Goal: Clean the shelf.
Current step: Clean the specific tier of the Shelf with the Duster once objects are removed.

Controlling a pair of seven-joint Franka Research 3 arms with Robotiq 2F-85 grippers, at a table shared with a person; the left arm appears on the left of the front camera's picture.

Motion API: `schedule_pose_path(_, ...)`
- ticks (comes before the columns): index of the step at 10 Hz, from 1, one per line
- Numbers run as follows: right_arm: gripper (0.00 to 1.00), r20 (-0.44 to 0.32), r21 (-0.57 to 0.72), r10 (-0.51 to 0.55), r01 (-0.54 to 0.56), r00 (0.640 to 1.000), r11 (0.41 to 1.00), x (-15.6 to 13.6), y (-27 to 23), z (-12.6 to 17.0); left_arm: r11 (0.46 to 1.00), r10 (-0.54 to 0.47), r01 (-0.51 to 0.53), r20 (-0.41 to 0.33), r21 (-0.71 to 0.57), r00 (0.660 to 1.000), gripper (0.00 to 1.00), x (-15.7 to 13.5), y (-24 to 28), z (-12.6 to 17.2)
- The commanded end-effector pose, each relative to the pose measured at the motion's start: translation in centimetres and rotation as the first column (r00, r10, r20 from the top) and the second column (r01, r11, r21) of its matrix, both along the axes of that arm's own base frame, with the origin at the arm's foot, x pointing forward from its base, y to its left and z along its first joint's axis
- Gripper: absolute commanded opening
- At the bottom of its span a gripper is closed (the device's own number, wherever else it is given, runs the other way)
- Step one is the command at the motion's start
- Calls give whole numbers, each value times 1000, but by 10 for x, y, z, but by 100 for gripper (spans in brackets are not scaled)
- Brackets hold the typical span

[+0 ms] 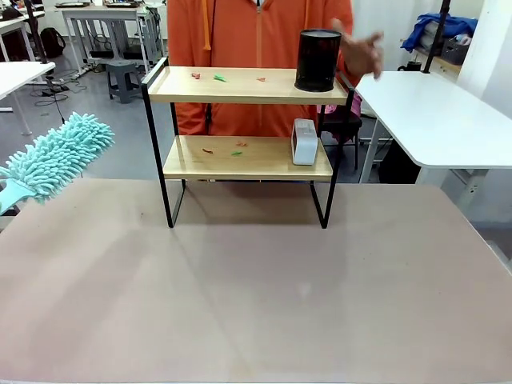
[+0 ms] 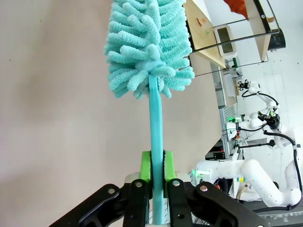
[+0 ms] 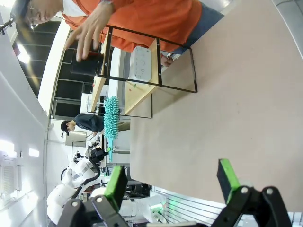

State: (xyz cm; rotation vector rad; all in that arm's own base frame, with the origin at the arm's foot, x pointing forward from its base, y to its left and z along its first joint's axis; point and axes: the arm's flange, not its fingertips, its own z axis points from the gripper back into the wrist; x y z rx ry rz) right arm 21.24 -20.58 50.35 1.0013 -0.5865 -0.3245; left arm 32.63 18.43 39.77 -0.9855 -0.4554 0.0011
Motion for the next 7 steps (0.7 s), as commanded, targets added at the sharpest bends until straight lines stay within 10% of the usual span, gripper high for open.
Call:
schedule_pose_path(1, 100, 30, -4, 8, -8, 1000, 1000, 2, 0, 1, 1000, 6, -6, 8, -26, 1000, 0, 1, 1, 5)
schedule_pose_path(7, 100, 30, -4, 8, -8, 1000, 1000, 2, 0, 1, 1000, 6, -6, 8, -26, 1000, 0, 1, 1, 5)
